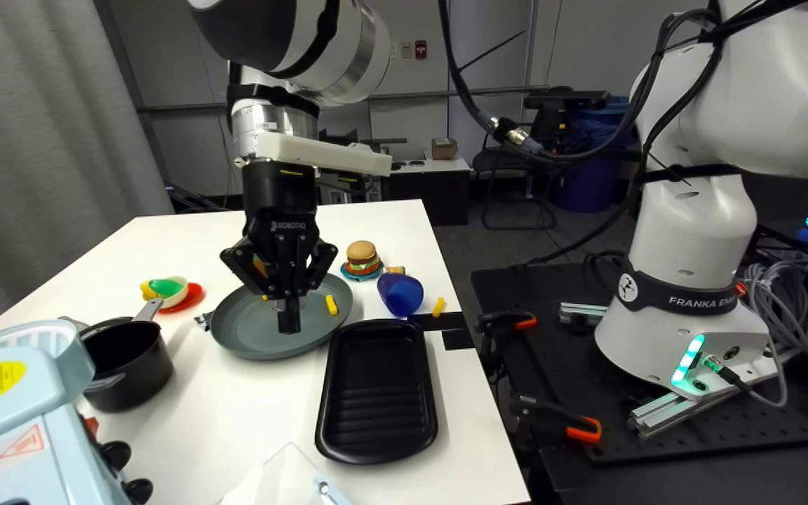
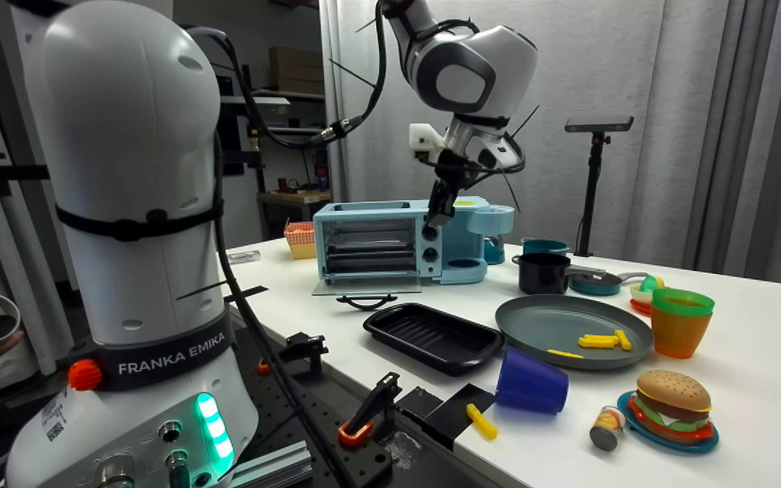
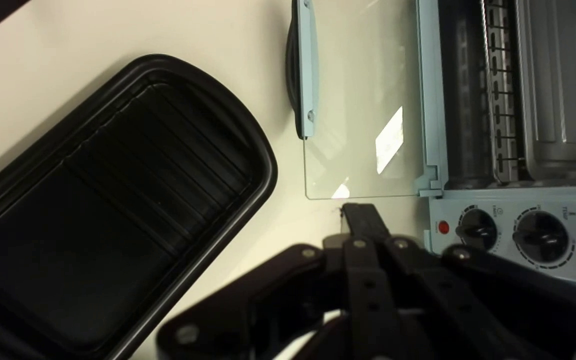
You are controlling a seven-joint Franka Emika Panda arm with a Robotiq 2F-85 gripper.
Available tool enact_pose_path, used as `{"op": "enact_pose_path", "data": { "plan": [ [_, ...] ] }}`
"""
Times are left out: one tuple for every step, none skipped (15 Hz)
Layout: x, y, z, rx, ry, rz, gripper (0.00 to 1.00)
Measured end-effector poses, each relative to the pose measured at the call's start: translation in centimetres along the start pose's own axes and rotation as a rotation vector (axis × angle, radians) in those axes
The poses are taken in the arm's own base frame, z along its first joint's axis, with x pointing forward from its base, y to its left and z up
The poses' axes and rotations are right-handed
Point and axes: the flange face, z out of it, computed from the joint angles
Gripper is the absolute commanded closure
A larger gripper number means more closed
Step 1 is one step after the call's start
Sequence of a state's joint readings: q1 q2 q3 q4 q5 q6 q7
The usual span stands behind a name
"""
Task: Close the oven
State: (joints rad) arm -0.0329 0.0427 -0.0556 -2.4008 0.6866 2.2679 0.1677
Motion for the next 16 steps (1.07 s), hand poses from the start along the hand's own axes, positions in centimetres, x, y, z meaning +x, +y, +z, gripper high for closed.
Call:
{"op": "enact_pose_path", "data": {
  "plan": [
    [0.3,0.4,0.2,0.008,-0.006,0.011,1.0],
    [0.5,0.7,0.5,0.015,-0.012,0.021,1.0],
    [0.8,1.0,0.9,0.019,-0.019,0.029,1.0],
    [1.0,1.3,1.3,0.022,-0.026,0.035,1.0],
    [1.2,1.6,1.7,0.023,-0.033,0.04,1.0],
    [1.4,1.9,2.2,0.023,-0.04,0.046,1.0],
    [1.7,2.1,2.6,0.02,-0.046,0.049,1.0],
    [1.9,2.2,2.9,0.017,-0.05,0.051,1.0],
    [2.2,2.4,3.2,0.013,-0.054,0.053,1.0],
    [2.5,2.5,3.5,0.01,-0.057,0.056,1.0],
    [2.8,2.5,3.8,0.007,-0.06,0.059,1.0],
    [3.1,2.5,4.0,0.004,-0.062,0.061,1.0],
    [3.4,2.5,4.3,0.002,-0.064,0.063,1.0],
    [3.8,2.5,4.5,0.0,-0.066,0.066,1.0],
    [4.1,2.5,4.8,-0.003,-0.068,0.068,1.0],
    [4.4,2.5,5.1,-0.004,-0.07,0.072,1.0]
  ]
}}
